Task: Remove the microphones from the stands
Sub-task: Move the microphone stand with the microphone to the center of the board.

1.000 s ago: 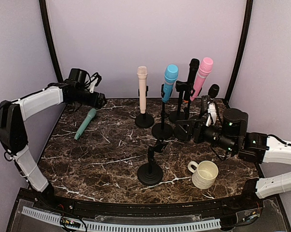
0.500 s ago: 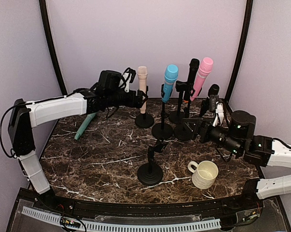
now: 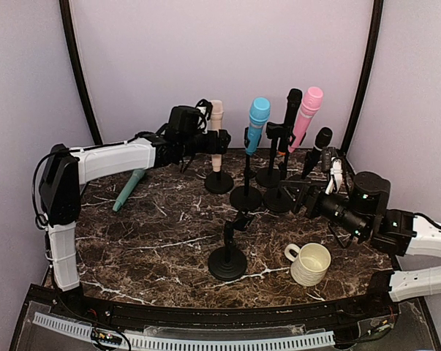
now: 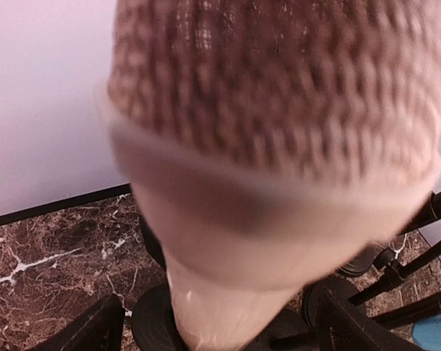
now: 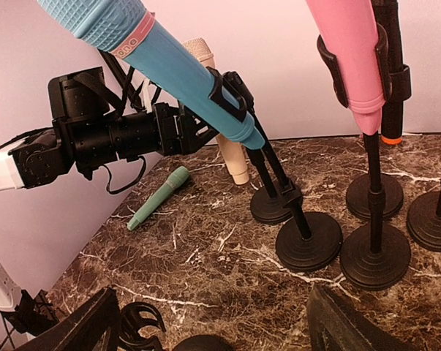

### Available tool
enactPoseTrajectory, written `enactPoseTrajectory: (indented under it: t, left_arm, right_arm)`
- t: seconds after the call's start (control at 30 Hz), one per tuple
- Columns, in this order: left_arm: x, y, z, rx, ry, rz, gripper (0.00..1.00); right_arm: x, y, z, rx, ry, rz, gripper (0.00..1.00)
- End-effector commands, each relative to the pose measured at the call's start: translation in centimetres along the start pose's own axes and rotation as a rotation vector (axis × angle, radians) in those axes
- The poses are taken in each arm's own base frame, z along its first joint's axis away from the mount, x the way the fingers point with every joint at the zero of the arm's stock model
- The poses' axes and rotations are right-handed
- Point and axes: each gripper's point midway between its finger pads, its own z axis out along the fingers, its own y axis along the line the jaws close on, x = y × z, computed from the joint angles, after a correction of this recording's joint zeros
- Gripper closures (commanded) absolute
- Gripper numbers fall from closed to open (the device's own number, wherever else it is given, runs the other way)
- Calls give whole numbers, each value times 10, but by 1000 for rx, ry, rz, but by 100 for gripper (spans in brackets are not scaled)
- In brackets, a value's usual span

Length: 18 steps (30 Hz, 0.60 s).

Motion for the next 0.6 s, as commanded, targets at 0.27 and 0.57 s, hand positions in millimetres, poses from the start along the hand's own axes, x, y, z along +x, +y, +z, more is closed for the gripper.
enactPoseTrajectory:
  t: [0.27, 0.57]
  left_arm:
    - [-23, 2, 3, -43, -67, 5, 29]
    - [-14, 2, 6, -39, -37, 18, 36]
  right_arm:
    - [-1, -1, 0, 2, -30, 16, 12]
    - [0, -1, 1, 4, -27, 16, 12]
